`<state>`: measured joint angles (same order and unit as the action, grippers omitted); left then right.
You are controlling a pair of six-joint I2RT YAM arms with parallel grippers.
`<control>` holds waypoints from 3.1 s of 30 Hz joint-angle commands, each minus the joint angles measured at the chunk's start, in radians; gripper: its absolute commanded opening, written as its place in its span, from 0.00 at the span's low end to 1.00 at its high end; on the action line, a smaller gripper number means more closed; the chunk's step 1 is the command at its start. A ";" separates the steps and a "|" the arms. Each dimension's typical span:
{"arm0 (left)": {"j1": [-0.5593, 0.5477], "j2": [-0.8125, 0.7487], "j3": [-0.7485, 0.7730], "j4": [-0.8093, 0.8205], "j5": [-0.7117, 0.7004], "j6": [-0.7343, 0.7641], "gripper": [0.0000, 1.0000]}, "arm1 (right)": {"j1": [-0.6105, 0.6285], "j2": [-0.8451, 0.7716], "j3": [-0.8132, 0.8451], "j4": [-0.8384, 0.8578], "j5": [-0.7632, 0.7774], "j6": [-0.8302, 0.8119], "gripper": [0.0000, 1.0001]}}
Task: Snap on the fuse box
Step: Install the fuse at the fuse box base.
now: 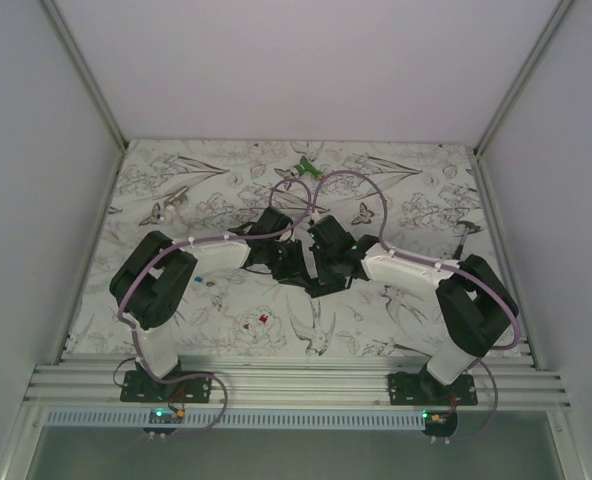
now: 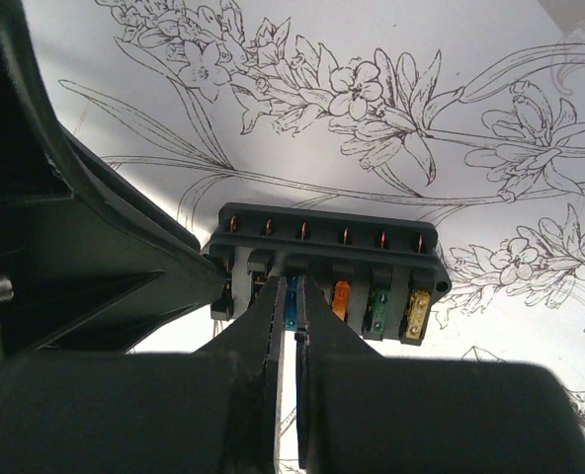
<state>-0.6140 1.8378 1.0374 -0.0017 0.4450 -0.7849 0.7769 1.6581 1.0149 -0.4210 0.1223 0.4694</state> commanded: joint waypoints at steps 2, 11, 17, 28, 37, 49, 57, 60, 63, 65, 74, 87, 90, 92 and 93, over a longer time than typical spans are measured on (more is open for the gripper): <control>0.025 0.035 -0.017 -0.109 -0.079 0.027 0.25 | 0.004 0.069 -0.088 -0.111 0.050 -0.048 0.00; 0.043 0.028 -0.034 -0.108 -0.088 0.018 0.23 | 0.004 0.068 -0.114 -0.161 0.085 -0.040 0.00; 0.046 0.024 -0.040 -0.107 -0.092 0.018 0.22 | 0.019 0.107 -0.120 -0.172 0.119 -0.037 0.00; 0.057 -0.006 -0.070 -0.107 -0.114 0.016 0.21 | 0.048 0.193 -0.049 -0.181 0.154 -0.046 0.00; 0.062 -0.025 -0.077 -0.107 -0.123 0.022 0.21 | 0.077 0.184 0.037 -0.154 0.116 -0.055 0.00; 0.058 -0.078 -0.074 -0.107 -0.124 0.020 0.25 | 0.079 0.111 0.199 -0.124 0.049 -0.106 0.26; 0.054 -0.109 -0.073 -0.098 -0.118 0.016 0.32 | 0.070 0.094 0.241 -0.125 0.023 -0.089 0.31; 0.056 -0.126 -0.078 -0.095 -0.122 0.016 0.37 | 0.057 0.111 0.249 -0.123 0.009 -0.090 0.28; 0.063 -0.148 -0.089 -0.088 -0.127 0.008 0.43 | 0.047 0.122 0.259 -0.108 -0.027 -0.101 0.25; 0.073 -0.162 -0.105 -0.074 -0.125 -0.002 0.46 | 0.040 0.131 0.268 -0.104 -0.048 -0.106 0.24; 0.102 -0.165 -0.132 -0.005 -0.058 -0.035 0.50 | 0.003 0.160 0.277 -0.099 -0.061 -0.119 0.20; 0.102 -0.100 -0.107 0.015 -0.041 -0.038 0.49 | -0.007 0.204 0.303 -0.131 -0.106 -0.129 0.09; 0.100 -0.086 -0.103 0.019 -0.035 -0.041 0.47 | -0.008 0.214 0.305 -0.159 -0.112 -0.128 0.04; 0.100 -0.077 -0.101 0.022 -0.031 -0.042 0.46 | -0.008 0.218 0.305 -0.174 -0.122 -0.128 0.03; 0.099 -0.073 -0.099 0.023 -0.031 -0.042 0.45 | -0.007 0.223 0.306 -0.180 -0.133 -0.127 0.03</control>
<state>-0.5163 1.7378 0.9180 0.0101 0.3855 -0.8196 0.7738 1.8484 1.3022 -0.5468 0.0303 0.3508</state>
